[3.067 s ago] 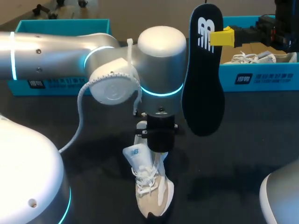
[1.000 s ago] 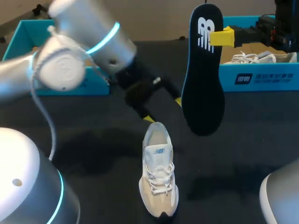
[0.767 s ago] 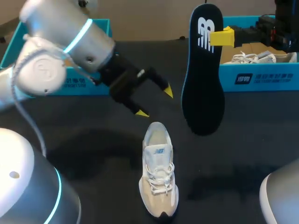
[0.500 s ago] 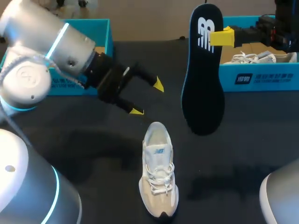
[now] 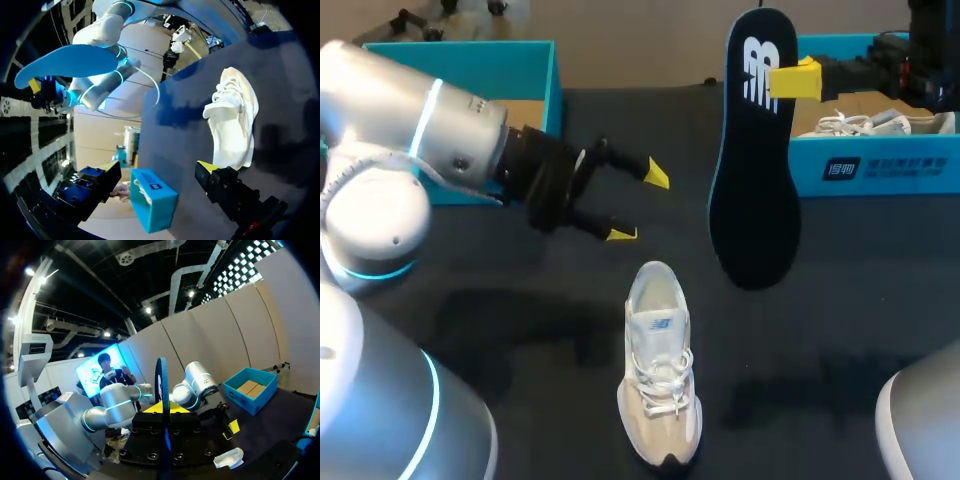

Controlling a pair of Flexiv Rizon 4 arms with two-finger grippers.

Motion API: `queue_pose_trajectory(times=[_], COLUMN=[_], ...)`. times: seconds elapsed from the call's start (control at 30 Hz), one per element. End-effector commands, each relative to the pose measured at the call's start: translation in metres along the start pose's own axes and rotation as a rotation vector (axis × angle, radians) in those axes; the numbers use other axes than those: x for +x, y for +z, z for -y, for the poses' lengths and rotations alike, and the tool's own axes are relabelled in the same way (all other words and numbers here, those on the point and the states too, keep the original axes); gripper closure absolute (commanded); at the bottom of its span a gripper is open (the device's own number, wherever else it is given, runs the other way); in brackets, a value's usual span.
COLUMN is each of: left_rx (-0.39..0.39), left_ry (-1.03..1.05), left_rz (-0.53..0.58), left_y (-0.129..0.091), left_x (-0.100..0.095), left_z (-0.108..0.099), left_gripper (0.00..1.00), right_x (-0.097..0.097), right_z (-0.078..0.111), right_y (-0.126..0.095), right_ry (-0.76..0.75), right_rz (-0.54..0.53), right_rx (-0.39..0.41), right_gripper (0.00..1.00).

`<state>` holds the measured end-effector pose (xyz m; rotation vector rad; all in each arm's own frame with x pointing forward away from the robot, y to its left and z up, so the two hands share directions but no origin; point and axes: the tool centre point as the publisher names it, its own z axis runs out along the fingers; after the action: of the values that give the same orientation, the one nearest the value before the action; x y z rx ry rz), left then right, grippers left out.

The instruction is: Take the shoe out of the shoebox, open the shoe tongue, remove and reinsert the insole, then place the shoe into the shoebox

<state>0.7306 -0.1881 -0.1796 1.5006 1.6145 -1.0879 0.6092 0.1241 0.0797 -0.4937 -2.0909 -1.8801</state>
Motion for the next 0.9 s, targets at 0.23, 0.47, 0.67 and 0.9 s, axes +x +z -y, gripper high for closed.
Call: queue_pose_trajectory(times=[0.23,0.47,0.67,0.9], left_rx=[-0.009,-0.003,-0.017,0.001], left_ry=[0.075,0.118,0.117,0.129], left_rz=[0.184,0.272,0.331,0.379], left_y=[-0.007,-0.017,-0.026,-0.035], left_x=[-0.013,-0.024,-0.032,-0.042], left_z=[0.008,0.01,0.005,0.005], left_gripper=[0.0,0.0,0.0,0.0], right_x=[-0.003,-0.003,-0.003,-0.003], right_z=[-0.003,-0.003,-0.003,-0.003], right_y=[0.003,0.003,0.003,0.003], right_ry=[0.002,0.002,0.002,0.002], right_rz=[-0.002,-0.002,-0.002,-0.002], right_rx=[0.007,0.007,0.007,0.007], right_gripper=[1.0,1.0,1.0,1.0])
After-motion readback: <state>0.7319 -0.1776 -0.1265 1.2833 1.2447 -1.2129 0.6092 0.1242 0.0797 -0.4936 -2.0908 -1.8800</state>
